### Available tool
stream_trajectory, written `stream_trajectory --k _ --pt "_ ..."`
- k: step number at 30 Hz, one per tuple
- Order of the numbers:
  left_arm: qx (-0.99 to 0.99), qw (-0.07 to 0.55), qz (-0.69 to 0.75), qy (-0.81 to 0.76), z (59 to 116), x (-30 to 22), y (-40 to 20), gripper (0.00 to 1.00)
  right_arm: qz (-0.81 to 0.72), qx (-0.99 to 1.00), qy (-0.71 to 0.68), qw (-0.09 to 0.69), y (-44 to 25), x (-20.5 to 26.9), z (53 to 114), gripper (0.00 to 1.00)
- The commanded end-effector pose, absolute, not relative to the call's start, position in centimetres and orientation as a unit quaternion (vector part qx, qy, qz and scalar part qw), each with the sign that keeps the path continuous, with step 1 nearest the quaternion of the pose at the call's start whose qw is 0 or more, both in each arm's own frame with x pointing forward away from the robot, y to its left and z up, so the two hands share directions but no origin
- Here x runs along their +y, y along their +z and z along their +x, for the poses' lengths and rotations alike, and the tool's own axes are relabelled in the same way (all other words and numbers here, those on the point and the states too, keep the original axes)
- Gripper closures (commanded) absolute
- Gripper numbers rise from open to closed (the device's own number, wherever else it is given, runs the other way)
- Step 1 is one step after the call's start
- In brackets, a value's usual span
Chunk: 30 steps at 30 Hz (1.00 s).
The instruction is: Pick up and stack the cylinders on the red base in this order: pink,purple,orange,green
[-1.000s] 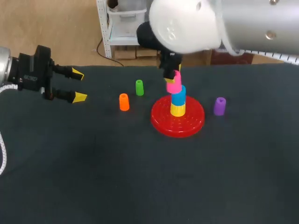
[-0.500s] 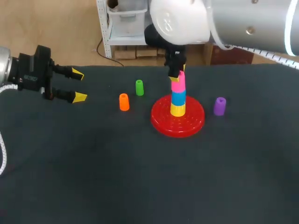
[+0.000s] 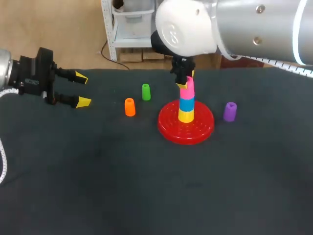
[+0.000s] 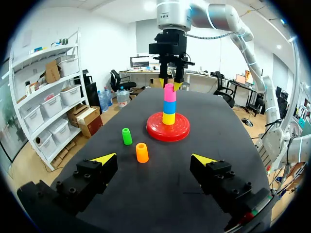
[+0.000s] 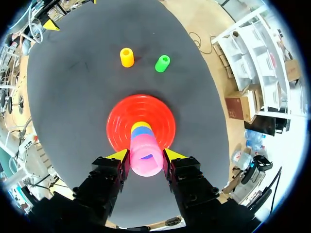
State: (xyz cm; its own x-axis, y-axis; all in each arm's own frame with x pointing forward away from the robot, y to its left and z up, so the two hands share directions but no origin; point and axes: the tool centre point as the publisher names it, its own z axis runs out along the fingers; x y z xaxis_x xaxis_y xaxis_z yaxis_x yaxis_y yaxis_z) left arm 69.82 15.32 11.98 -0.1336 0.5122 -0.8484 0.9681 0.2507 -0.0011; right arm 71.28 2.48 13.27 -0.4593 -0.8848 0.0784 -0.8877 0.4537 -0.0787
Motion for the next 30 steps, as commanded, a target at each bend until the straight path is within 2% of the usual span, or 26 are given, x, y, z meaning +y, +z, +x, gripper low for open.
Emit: stream_trajectory --k 1,16,17,18,19,30 --pt "0.690 0.386 0.535 -0.297 69.7 15.4 11.9 0.00 0.517 -0.854 0.051 0.013 12.9 2.0 70.8 1.00" --pt "0.690 0.386 0.535 -0.297 69.7 15.4 11.9 0.00 0.517 -0.855 0.006 0.040 10.4 2.2 71.3 1.00" --pt "0.690 0.386 0.535 -0.297 69.7 15.4 11.9 0.00 0.517 -0.855 0.007 0.038 10.8 2.3 71.3 0.84" --pt "0.690 0.386 0.535 -0.297 69.7 15.4 11.9 0.00 0.517 -0.855 0.007 0.037 11.1 2.3 71.3 0.53" --pt "0.690 0.386 0.535 -0.297 69.7 15.4 11.9 0.00 0.519 -0.854 0.010 0.033 11.5 2.3 71.3 0.00" --pt "0.690 0.386 0.535 -0.297 69.7 15.4 11.9 0.00 0.509 -0.861 0.002 -0.022 16.1 3.0 71.2 0.00"
